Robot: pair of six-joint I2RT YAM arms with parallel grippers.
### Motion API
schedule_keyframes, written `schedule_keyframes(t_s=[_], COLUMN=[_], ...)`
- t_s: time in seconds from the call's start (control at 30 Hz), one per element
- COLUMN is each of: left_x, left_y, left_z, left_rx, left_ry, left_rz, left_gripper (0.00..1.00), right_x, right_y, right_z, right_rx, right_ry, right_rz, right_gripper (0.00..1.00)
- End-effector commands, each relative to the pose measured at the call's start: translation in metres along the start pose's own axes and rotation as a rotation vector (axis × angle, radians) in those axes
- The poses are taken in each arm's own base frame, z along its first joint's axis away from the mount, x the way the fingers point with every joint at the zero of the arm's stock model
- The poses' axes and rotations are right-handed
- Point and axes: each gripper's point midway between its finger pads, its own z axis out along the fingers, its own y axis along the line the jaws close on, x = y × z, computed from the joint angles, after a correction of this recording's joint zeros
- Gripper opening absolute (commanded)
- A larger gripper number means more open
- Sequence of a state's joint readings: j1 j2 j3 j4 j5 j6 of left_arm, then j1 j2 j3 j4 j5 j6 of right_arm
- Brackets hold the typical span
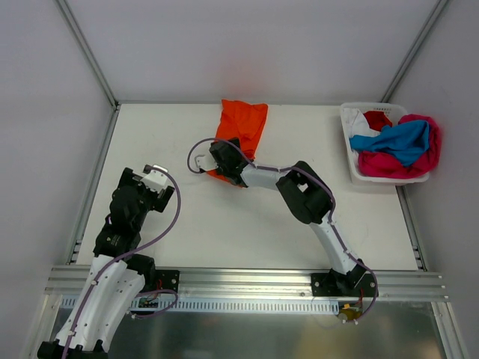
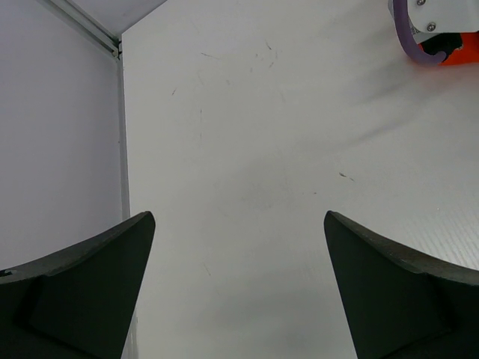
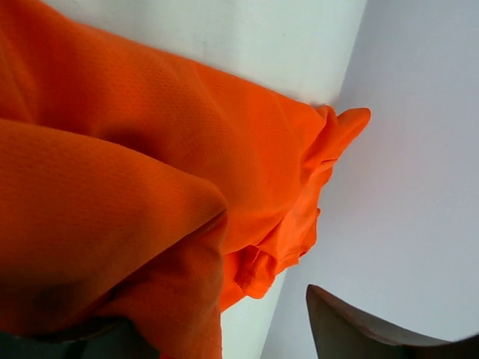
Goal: Fold and stack the t-shirts
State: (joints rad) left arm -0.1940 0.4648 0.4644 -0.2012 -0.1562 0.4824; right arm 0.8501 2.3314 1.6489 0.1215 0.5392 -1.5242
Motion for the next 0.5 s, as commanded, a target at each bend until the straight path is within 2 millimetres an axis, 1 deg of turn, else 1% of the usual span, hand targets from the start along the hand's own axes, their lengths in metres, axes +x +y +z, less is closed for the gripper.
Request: schedule_keyframes(t_s=[0.0,0.03,0.1,0.17,0.23,0.3,0.33,0.37,0.4,0.43,0.47], left_x=[-0.001,0.0,-0.001,-0.001,-0.001,-0.001,-0.002,-0.002,-0.003,-0.004,-0.002], left_y=[-0.003,-0.004,-0.005,-0.006,-0.007,-0.007,-0.006,-0.005,-0.005,-0.004,-0.003], left_z=[0.002,0.002,0.003,0.003,0.004,0.003,0.003,0.003,0.002,0.001,0.001], left_rx=[0.013,0.015,0.019,0.026,0.029,0.031,0.029,0.029,0.028,0.024,0.026], left_ry=[-0.013,-0.011,-0.013,-0.012,-0.012,-0.013,-0.016,-0.016,-0.019,-0.022,-0.018], left_rz=[-0.026,-0.027,-0.032,-0.036,-0.036,-0.033,-0.027,-0.016,-0.011,-0.005,0.012], left_gripper=[0.99,0.99,0.99,0.99,0.99,0.99,0.99,0.99,0.99,0.99,0.99], right_x=[0.006,0.008,0.012,0.018,0.019,0.021,0.02,0.02,0.018,0.016,0.013], right_y=[-0.003,-0.011,-0.017,-0.03,-0.028,-0.015,0.003,0.014,0.019,0.045,0.053], right_z=[0.009,0.01,0.013,0.014,0.018,0.018,0.013,0.007,-0.001,-0.02,-0.031], right_rx=[0.059,0.097,0.125,0.183,0.179,0.129,0.023,-0.041,-0.105,-0.273,-0.341], right_ry=[0.013,0.025,0.036,0.052,0.055,0.051,0.033,0.021,0.003,-0.031,-0.049], right_rz=[0.008,0.021,0.014,0.027,0.01,0.0,0.011,0.031,0.065,0.123,0.155], right_gripper=[0.77,0.78,0.79,0.79,0.79,0.8,0.8,0.8,0.79,0.79,0.8])
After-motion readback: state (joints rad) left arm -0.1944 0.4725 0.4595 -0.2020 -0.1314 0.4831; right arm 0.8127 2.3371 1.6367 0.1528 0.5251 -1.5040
